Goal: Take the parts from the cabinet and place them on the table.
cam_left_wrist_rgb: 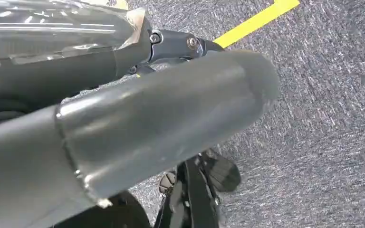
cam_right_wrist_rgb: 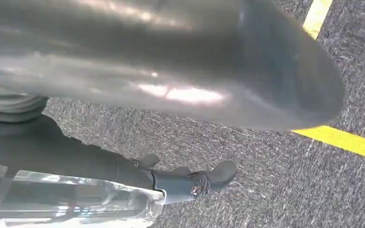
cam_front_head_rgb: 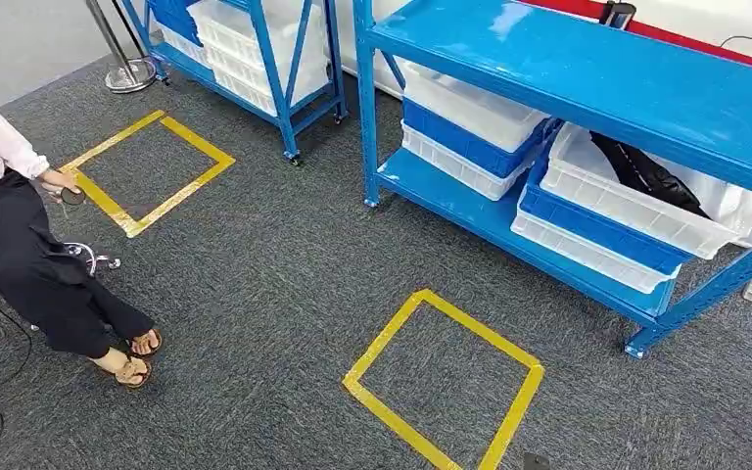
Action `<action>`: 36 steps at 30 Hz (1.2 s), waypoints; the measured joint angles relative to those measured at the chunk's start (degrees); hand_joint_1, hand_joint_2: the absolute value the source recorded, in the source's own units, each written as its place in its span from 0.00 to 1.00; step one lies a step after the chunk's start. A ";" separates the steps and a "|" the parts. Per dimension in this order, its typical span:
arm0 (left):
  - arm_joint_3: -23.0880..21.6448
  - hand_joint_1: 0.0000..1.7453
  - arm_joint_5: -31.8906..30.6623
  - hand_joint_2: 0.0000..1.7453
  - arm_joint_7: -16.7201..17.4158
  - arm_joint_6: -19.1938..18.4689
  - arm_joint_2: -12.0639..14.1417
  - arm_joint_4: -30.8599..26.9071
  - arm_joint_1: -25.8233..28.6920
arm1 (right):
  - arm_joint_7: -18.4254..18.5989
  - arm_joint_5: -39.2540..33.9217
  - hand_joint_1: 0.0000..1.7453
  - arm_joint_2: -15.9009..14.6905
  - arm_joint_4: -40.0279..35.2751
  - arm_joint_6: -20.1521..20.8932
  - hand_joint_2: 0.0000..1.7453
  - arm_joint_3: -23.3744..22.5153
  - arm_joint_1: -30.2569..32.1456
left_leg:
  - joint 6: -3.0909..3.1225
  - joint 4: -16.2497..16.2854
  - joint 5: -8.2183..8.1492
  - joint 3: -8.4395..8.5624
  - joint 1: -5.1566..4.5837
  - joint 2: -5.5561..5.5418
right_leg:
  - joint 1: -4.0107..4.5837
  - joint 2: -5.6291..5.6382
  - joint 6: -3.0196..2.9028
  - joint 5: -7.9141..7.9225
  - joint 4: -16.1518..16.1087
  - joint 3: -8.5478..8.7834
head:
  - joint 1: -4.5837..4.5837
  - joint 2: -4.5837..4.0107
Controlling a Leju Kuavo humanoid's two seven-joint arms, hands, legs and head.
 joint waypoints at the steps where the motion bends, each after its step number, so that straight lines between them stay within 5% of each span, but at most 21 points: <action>1: 0.00 0.00 0.00 0.00 0.00 0.00 0.00 0.00 0.00 | 0.00 0.00 0.00 0.00 0.00 0.00 0.00 -0.02 0.01 | 0.20 -3.49 2.93 1.11 0.00 0.00 | 0.00 0.20 0.16 -0.35 0.00 0.55 | 0.02 0.00; 3: 0.00 0.00 0.00 0.00 0.00 0.00 0.11 0.00 -0.04 | 0.00 -0.02 0.00 0.11 0.00 0.00 0.00 -0.04 -0.04 | 0.88 -13.59 9.08 5.29 -0.04 -0.04 | 0.00 0.43 0.50 -1.05 -0.05 1.64 | -0.02 0.00; 8: 0.00 0.00 0.07 0.00 0.00 -0.07 0.24 0.00 -0.07 | -0.11 0.13 0.00 0.24 0.00 0.13 0.00 -0.07 -0.11 | 2.10 -16.77 7.72 6.91 -0.99 -0.38 | 0.54 0.40 2.20 -2.08 -0.81 1.68 | -0.04 0.00; 9: 0.00 0.00 0.07 0.00 0.00 -0.07 0.24 0.00 -0.04 | -0.11 0.20 0.00 0.24 -0.07 0.13 0.00 -0.09 -0.16 | 2.61 -17.87 8.16 7.82 -0.19 -0.47 | 0.83 0.29 2.52 -2.48 -0.24 1.99 | -0.02 0.00; 10: 0.00 0.00 0.07 0.00 -0.04 -0.07 0.22 0.00 -0.04 | -0.15 0.31 0.00 0.20 -0.07 0.13 0.00 -0.09 -0.24 | 2.84 -18.29 8.01 8.33 -0.52 -0.42 | 0.72 0.10 2.42 -3.32 1.90 1.02 | 0.15 0.00; 12: 0.02 0.00 0.07 0.00 -0.04 -0.07 0.26 -0.02 -0.17 | -0.15 0.35 0.00 0.20 -0.04 0.15 0.00 -0.09 -0.35 | 3.44 -18.28 7.67 8.79 -0.54 -0.25 | 0.57 0.11 1.91 -6.58 10.62 -3.90 | 0.28 0.00; 14: 0.02 0.00 0.07 0.00 -0.04 -0.07 0.26 0.00 -0.13 | -0.13 0.35 0.00 0.17 -0.04 0.15 0.00 -0.09 -0.09 | 3.58 -18.27 6.97 9.40 -0.65 -0.33 | 0.57 0.11 2.25 -8.27 17.96 -8.97 | 0.31 0.00; 16: 0.09 0.00 0.07 0.00 -0.04 -0.07 0.26 0.00 -0.02 | -0.11 0.37 0.00 0.15 -0.02 0.15 0.00 -0.09 0.05 | 3.36 -18.25 6.15 10.50 -0.63 -0.59 | 0.53 0.07 3.42 -5.02 14.75 -8.85 | 0.33 0.00; 18: 0.09 0.00 0.07 0.00 -0.04 -0.09 0.22 0.00 -0.03 | -0.11 0.37 0.00 0.04 -0.02 0.15 0.00 -0.09 -0.03 | 2.96 -18.24 5.12 11.94 -0.60 -0.68 | 0.30 -0.30 4.40 0.89 3.92 -4.70 | 0.44 0.00; 19: 0.11 0.00 0.07 0.00 -0.04 -0.07 0.26 0.00 0.01 | -0.11 0.39 0.00 0.04 0.00 0.15 0.00 -0.09 0.00 | 2.58 -18.22 4.61 11.74 -0.76 -0.68 | 0.32 -0.88 4.03 2.55 0.58 -3.64 | 0.63 0.00; 21: 0.11 0.00 0.07 0.00 -0.02 -0.07 0.28 0.00 -0.08 | -0.09 0.39 0.00 0.04 0.00 0.18 0.00 -0.09 -0.08 | 1.90 -18.09 3.62 12.23 -1.13 -0.65 | 0.73 -0.60 2.35 2.22 0.33 -2.94 | 0.48 0.00; 23: 0.11 0.00 0.07 0.00 -0.02 -0.07 0.28 0.00 -0.12 | -0.09 0.46 0.00 0.04 0.00 0.18 0.00 -0.09 -0.08 | 1.32 -18.37 3.31 12.48 -0.83 -0.50 | 1.00 -0.45 1.52 1.83 0.33 -2.91 | 0.46 0.00; 24: 0.09 0.00 0.07 0.00 0.00 -0.07 0.39 -0.11 -0.20 | -0.09 0.48 0.00 0.22 -0.02 0.15 0.00 -0.11 -0.09 | 0.98 -18.26 2.79 12.72 -0.65 -0.57 | 0.02 -0.31 0.96 1.87 -0.05 -2.23 | 0.46 0.00; 25: 0.09 0.00 0.02 0.00 0.00 -0.07 0.39 -0.13 -0.21 | -0.09 0.50 0.00 0.13 -0.02 0.15 0.00 -0.13 -0.08 | 0.64 -16.79 2.16 12.51 -0.55 -0.57 | 0.09 -0.25 0.63 1.64 -0.19 -1.78 | 0.39 0.00; 27: 0.09 0.00 0.02 0.00 -0.02 -0.09 0.39 -0.13 -0.26 | -0.09 0.52 0.00 0.15 -0.02 0.15 0.00 -0.13 -0.23 | -0.07 -8.38 -1.35 7.88 -0.30 -0.58 | 0.09 -0.32 -0.32 1.00 -0.19 -1.09 | 0.07 0.00; 29: 0.09 0.00 0.00 0.00 0.00 -0.09 0.39 -0.11 -0.10 | -0.09 0.52 0.00 0.20 -0.02 0.15 0.00 -0.13 -0.24 | -0.56 -0.23 -3.58 2.14 -0.07 -0.56 | 0.19 -0.24 -0.57 0.33 -0.17 -0.55 | -0.02 0.00; 31: 0.11 0.00 0.00 0.00 0.00 -0.09 0.42 -0.11 0.06 | -0.09 0.46 0.00 0.20 -0.02 0.15 0.00 -0.15 -0.03 | -0.69 -1.38 0.15 0.70 0.16 -0.55 | 0.19 0.08 -0.39 -0.46 -0.17 0.50 | 0.00 0.00; 33: 0.11 0.00 -0.04 0.00 0.00 -0.09 0.46 -0.11 0.01 | -0.09 0.44 0.00 0.28 -0.02 0.15 0.00 -0.15 0.01 | -0.24 -11.36 7.48 4.04 0.25 -0.54 | 0.18 0.28 -0.02 -1.48 -0.18 2.06 | 0.02 0.00; 34: 0.11 0.00 -0.07 0.00 0.00 -0.09 0.50 -0.11 0.00 | -0.09 0.46 0.00 0.28 -0.02 0.15 0.00 -0.15 -0.01 | 0.18 -15.67 9.66 5.51 0.22 -0.54 | 0.20 0.32 0.21 -1.94 -0.27 2.18 | -0.09 0.00; 35: 0.09 0.00 -0.07 0.00 0.00 -0.11 0.55 -0.11 -0.08 | -0.09 0.46 0.00 0.28 -0.02 0.15 0.00 -0.15 -0.16 | 0.35 -16.33 8.40 6.16 -0.24 -0.53 | 0.90 0.32 0.73 -2.46 -0.17 2.21 | -0.07 0.00; 36: 0.09 0.00 -0.09 0.00 0.00 -0.09 0.55 -0.11 -0.14 | -0.09 0.46 0.00 0.28 -0.02 0.15 0.00 -0.17 -0.22 | 0.78 -16.17 8.16 6.23 -0.32 -0.61 | 0.62 0.43 1.08 -2.65 -0.37 2.26 | -0.15 0.00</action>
